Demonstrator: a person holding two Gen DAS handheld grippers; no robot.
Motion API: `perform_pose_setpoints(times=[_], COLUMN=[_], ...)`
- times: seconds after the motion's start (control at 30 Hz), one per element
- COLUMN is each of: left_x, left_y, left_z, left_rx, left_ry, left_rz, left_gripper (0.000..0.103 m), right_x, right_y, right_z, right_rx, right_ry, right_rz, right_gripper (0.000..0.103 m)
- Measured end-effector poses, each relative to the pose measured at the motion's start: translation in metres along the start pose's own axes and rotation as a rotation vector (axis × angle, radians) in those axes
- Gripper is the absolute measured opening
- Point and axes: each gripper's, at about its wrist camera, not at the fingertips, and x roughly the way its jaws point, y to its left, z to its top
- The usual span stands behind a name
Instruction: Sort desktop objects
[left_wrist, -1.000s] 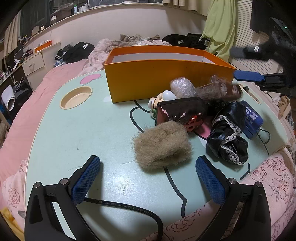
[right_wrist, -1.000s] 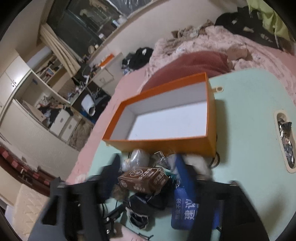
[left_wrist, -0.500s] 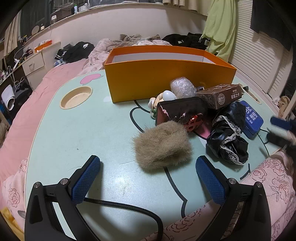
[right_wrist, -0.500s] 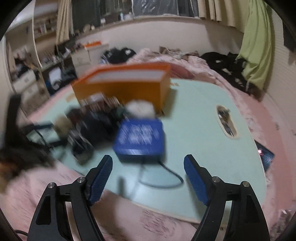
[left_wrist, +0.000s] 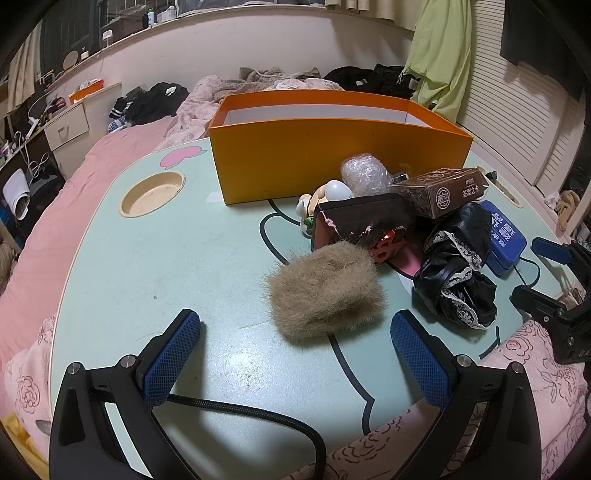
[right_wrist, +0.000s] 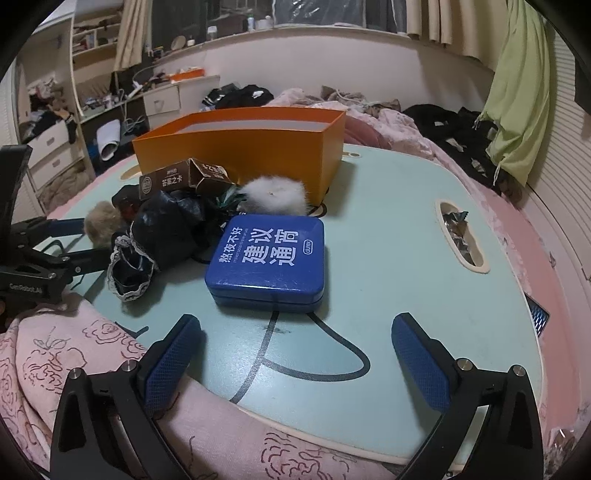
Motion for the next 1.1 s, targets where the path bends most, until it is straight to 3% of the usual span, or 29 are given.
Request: perform_pose_setpoints(times=[1.1], left_x=[-0.0004], left_y=[-0.0006], left_z=[0.0001], left_rx=[0.011], left_ry=[0.0], left_rz=[-0.007], left_gripper=[0.103], right_x=[0.0029], right_y=[-0.0032], right_z=[0.0045], right_rx=[0.006], right_ry=[-0.016], right_rz=[-0.01], right_gripper=[0.103])
